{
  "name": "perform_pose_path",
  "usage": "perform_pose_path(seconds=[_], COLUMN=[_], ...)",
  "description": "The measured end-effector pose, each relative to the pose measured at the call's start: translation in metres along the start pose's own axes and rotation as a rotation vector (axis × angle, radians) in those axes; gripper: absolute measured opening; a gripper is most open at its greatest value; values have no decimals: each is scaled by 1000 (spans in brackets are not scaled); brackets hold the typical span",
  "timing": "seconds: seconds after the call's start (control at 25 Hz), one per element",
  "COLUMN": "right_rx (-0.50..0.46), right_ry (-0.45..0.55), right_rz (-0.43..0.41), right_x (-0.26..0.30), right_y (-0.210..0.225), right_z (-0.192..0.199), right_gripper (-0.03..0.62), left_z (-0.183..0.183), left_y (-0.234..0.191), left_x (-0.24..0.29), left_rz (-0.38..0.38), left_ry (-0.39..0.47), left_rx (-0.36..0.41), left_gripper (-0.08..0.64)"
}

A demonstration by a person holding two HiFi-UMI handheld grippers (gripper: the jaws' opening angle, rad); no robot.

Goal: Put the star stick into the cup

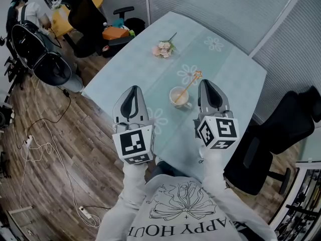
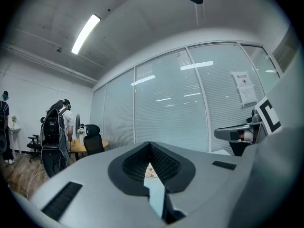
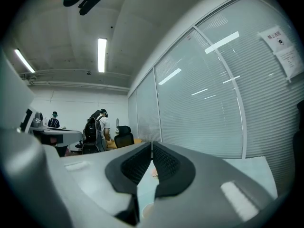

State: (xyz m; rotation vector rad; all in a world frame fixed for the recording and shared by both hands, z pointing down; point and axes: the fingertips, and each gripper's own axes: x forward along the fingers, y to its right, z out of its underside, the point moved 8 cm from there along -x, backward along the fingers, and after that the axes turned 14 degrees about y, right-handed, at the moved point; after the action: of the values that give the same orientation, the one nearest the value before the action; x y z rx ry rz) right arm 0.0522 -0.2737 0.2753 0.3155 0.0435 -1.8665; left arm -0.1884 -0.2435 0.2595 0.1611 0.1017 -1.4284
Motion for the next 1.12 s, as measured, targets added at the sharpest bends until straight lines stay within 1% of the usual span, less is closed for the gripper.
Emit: perform_pose_path(seconds=[0.08, 0.48, 1.12], right_rx=[0, -1, -9], right_ry=[3, 6, -5], right_rz=[0, 2, -7], right_x=[-2, -4, -7], right_y=[-1, -5, -3], right_z=[-1, -6, -5], right_gripper=[13, 12, 12], left_z=[-2, -11, -5], left_y=[-1, -5, -5], left_x=[-2, -5, -11], left_rz=[-4, -17, -18], left_ry=[6, 19, 7], left_rx=[1, 1, 1], left_gripper=[6, 6, 6])
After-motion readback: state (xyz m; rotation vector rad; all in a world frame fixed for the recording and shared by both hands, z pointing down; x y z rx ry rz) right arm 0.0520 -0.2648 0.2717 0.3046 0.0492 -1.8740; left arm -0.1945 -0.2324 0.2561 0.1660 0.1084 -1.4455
